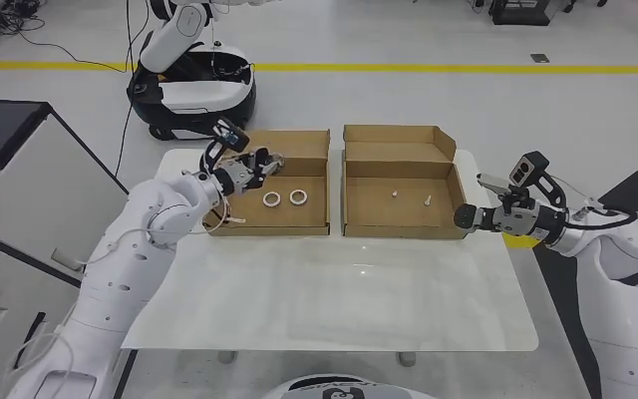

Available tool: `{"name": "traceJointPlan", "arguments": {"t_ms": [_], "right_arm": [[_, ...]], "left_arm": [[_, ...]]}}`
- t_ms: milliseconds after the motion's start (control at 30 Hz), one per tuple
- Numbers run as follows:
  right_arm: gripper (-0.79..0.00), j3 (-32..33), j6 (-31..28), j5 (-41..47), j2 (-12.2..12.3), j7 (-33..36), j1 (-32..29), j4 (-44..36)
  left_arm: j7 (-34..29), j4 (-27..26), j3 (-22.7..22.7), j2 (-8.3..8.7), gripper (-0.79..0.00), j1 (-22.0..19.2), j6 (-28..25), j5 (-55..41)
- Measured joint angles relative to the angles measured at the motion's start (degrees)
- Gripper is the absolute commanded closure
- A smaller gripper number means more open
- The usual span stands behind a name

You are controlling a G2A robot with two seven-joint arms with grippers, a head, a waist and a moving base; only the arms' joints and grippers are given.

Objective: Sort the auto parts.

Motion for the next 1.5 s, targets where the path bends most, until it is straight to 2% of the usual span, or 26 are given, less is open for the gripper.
{"name": "traceJointPlan", "arguments": {"t_ms": [300, 533, 733, 1167, 1500], "right_arm": [[-0.785, 0.0, 0.0, 0.0, 0.0, 0.0, 0.0, 0.0], [-0.785, 0.0, 0.0, 0.0, 0.0, 0.0, 0.0, 0.0], [-0.785, 0.0, 0.0, 0.0, 0.0, 0.0, 0.0, 0.0], [-0.785, 0.0, 0.0, 0.0, 0.0, 0.0, 0.0, 0.0], [-0.785, 0.0, 0.0, 0.0, 0.0, 0.0, 0.0, 0.0]], "left_arm": [[-7.1, 2.2, -0.74, 0.45, 0.0, 0.92, 0.02, 1.17], [-10.52, 5.24, 0.46, 0.34, 0.0, 0.35, 0.55, 2.54], [-11.55, 9.6, 2.45, -0.13, 0.0, -1.89, 0.43, 4.1], [-14.89, 19.06, 8.81, -1.93, 0.0, -9.65, -2.16, 6.62], [-13.99, 24.49, 12.95, -3.26, 0.0, -12.44, -2.77, 9.34]]}}
